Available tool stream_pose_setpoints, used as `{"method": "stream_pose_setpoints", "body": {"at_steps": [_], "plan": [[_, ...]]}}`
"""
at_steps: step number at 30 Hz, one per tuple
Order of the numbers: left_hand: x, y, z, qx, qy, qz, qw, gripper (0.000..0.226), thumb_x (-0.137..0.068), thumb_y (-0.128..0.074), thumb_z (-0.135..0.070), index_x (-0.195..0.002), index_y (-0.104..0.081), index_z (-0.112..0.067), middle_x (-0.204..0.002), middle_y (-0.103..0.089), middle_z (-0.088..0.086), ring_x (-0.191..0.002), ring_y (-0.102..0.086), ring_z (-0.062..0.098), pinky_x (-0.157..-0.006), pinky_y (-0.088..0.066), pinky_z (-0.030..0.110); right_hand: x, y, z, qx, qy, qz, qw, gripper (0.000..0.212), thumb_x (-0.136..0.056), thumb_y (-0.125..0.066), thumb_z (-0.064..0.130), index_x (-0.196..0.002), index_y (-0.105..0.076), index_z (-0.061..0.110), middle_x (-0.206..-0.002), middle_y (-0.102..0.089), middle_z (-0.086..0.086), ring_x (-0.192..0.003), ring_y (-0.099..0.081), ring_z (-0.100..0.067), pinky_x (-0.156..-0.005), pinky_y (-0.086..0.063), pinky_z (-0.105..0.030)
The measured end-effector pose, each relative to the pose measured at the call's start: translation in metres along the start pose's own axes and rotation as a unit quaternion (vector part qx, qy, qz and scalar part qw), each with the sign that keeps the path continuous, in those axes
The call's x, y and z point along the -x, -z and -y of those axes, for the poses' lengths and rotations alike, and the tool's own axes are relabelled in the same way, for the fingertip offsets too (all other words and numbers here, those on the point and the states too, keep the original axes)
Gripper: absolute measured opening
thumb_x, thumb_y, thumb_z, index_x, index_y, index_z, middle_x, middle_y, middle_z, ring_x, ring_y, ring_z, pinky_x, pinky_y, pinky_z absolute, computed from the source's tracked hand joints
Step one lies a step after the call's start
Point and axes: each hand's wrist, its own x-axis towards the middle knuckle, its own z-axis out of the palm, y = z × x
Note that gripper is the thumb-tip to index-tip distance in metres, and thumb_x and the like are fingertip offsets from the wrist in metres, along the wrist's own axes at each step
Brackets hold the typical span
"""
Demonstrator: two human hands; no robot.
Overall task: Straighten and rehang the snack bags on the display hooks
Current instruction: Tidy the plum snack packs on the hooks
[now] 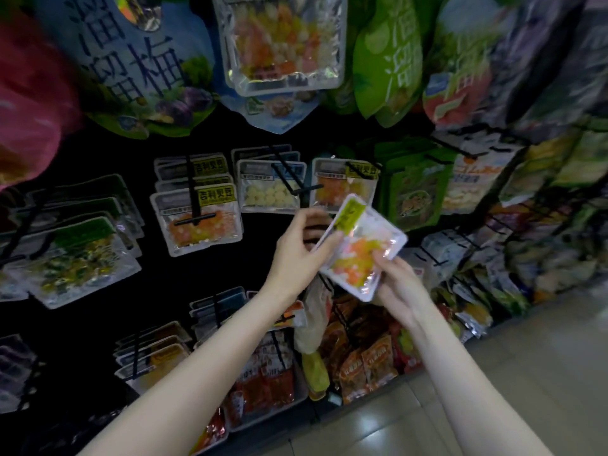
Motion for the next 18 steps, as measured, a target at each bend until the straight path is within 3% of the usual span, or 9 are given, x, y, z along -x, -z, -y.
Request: {"method": "stream_pose_setpoints", "body": {"at_steps": [4,7,10,13,16,18], "plan": [[0.013,0.026,0.016,-0.031,0.03,-0.093,0.995,0.015,-0.086,-0.063,-0.006,-0.096,-0.058,-0.016,-0.088,-0.061,-0.008,-0.076,-0.057,-0.012,-0.066,-0.044,0.006,-0.002,-0.016,-0.02,0.096,-0.028,0.03,0.995,0.017,-0.086,-0.057,0.007,-0.102,-0.062,0.006,-0.098,-0.072,-0.007,-0.09,-0.069,-0.019,-0.075,-0.058,-0.032],[0.019,0.065,0.025,-0.031,0.058,-0.126,0.99,0.018,-0.084,-0.065,-0.003,-0.082,-0.061,-0.021,-0.081,-0.063,-0.009,-0.069,-0.059,-0.011,-0.062,-0.044,0.006,-0.009,-0.043,-0.026,0.166,-0.002,0.083,0.983,0.005,-0.087,-0.057,0.004,-0.084,-0.061,0.007,-0.077,-0.07,-0.002,-0.074,-0.065,-0.017,-0.066,-0.053,-0.026],[0.021,0.101,0.026,-0.038,0.068,-0.138,0.987,0.026,-0.082,-0.066,-0.001,-0.077,-0.061,-0.027,-0.079,-0.064,-0.01,-0.066,-0.06,-0.01,-0.063,-0.046,0.008,-0.018,-0.084,-0.033,0.377,0.043,0.166,0.91,0.021,-0.081,-0.069,0.004,-0.091,-0.056,0.019,-0.084,-0.069,-0.002,-0.076,-0.066,-0.017,-0.07,-0.054,-0.031],[0.021,0.129,0.026,-0.04,0.087,-0.182,0.979,0.023,-0.082,-0.066,-0.002,-0.076,-0.062,-0.025,-0.077,-0.064,-0.005,-0.061,-0.059,-0.009,-0.058,-0.045,0.008,-0.023,-0.126,-0.044,0.459,0.129,0.22,0.851,0.027,-0.084,-0.067,0.007,-0.096,-0.054,0.028,-0.094,-0.067,-0.003,-0.085,-0.064,-0.018,-0.074,-0.051,-0.031],[0.018,0.148,0.024,-0.009,0.094,-0.237,0.967,0.017,-0.081,-0.067,-0.005,-0.079,-0.065,-0.022,-0.081,-0.066,0.001,-0.068,-0.062,0.002,-0.063,-0.048,0.016,-0.027,-0.147,-0.054,0.405,0.181,0.187,0.877,0.017,-0.087,-0.064,0.009,-0.095,-0.059,0.024,-0.094,-0.066,0.001,-0.09,-0.063,-0.017,-0.08,-0.05,-0.032],[0.014,0.154,0.021,-0.034,0.089,-0.245,0.965,0.023,-0.082,-0.065,-0.003,-0.075,-0.064,-0.024,-0.077,-0.064,-0.001,-0.063,-0.061,-0.003,-0.06,-0.047,0.012,-0.028,-0.149,-0.063,0.37,0.17,0.18,0.895,0.019,-0.088,-0.063,0.011,-0.093,-0.059,0.029,-0.093,-0.066,0.008,-0.088,-0.064,-0.012,-0.08,-0.051,-0.029]]}}
